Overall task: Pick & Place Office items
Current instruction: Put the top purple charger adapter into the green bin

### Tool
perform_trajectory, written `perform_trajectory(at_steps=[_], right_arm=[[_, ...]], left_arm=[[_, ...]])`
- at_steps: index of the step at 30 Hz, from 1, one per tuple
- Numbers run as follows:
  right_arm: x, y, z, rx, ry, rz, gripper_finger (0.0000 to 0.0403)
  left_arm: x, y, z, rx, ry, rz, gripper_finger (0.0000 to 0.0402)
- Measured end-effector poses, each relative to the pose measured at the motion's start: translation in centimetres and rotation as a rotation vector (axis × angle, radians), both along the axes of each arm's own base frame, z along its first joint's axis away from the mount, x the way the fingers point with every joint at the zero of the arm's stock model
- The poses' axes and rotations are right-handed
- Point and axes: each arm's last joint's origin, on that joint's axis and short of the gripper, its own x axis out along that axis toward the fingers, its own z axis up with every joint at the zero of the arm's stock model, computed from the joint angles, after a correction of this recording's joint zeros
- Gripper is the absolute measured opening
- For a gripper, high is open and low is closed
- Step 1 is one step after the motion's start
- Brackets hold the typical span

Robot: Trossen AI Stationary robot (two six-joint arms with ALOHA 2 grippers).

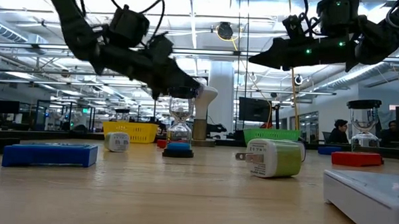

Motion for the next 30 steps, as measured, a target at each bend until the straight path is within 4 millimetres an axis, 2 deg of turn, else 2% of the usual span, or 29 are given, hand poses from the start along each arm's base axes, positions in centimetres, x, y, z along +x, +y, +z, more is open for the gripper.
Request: perform_trajectory(at_steps=[10, 15, 22, 30], right_arm=[[0.2, 0.5, -0.2, 0.006, 0.018, 0.025, 0.0], [0.2, 0.5, -0.2, 0.005, 0.023, 0.025, 0.0], [0.2, 0.5, -0.7, 0.021, 0.065, 0.025, 0.0], [0.2, 0.5, -1.3, 0.048, 0.122, 0.018, 0.0]], left_arm=[[6.0, -0.8, -4.2, 0.05, 0.007, -0.002, 0.0133], [7.8, -0.2, -5.5, 0.028, 0.016, 0.008, 0.0133], [8.7, 0.8, -6.7, 0.014, 0.035, 0.028, 0.0134], [8.1, 2.4, -7.3, 0.024, 0.078, 0.057, 0.0134]])
